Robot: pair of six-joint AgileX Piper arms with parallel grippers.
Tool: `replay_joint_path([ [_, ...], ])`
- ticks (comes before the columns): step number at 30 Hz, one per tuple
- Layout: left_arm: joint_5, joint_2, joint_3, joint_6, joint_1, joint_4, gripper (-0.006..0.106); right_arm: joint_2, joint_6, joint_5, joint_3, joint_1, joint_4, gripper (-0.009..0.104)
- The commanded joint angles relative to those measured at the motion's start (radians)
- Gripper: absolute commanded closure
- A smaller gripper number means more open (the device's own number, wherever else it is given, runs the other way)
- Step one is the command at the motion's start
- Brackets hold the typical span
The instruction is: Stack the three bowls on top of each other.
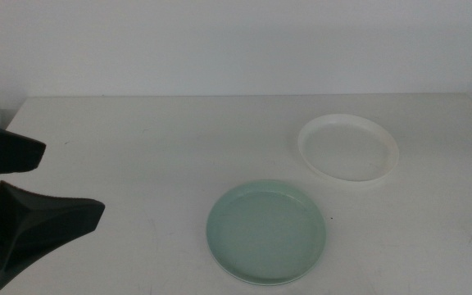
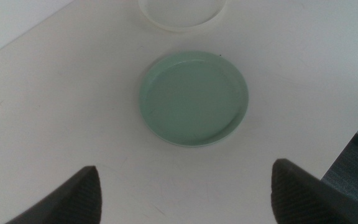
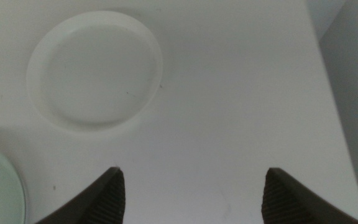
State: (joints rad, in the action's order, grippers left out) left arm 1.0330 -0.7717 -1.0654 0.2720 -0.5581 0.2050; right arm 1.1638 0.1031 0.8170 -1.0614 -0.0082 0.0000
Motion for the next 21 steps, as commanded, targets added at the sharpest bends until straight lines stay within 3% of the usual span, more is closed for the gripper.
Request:
replay_joint_path([
  [1,-0.053,0.005,-0.024,-0.004,-0.001,0.017,-0.004,0.109,-0.011,-0.015,-0.126,-0.007,0.010,0.039],
  [8,-0.053,0.005,-0.024,-0.006,-0.001,0.017,-0.004,0.491,-0.012,0.143,-0.435,-0.007,0.028,0.039],
  [14,-0.053,0.005,-0.024,-0.006,-0.001,0.017,-0.004,0.799,-0.016,0.218,-0.679,-0.007,0.139,0.039],
  [21,-0.053,0.005,-0.024,-0.006,-0.001,0.017,-0.004,1.065,-0.024,0.256,-0.923,-0.007,0.170,0.053],
])
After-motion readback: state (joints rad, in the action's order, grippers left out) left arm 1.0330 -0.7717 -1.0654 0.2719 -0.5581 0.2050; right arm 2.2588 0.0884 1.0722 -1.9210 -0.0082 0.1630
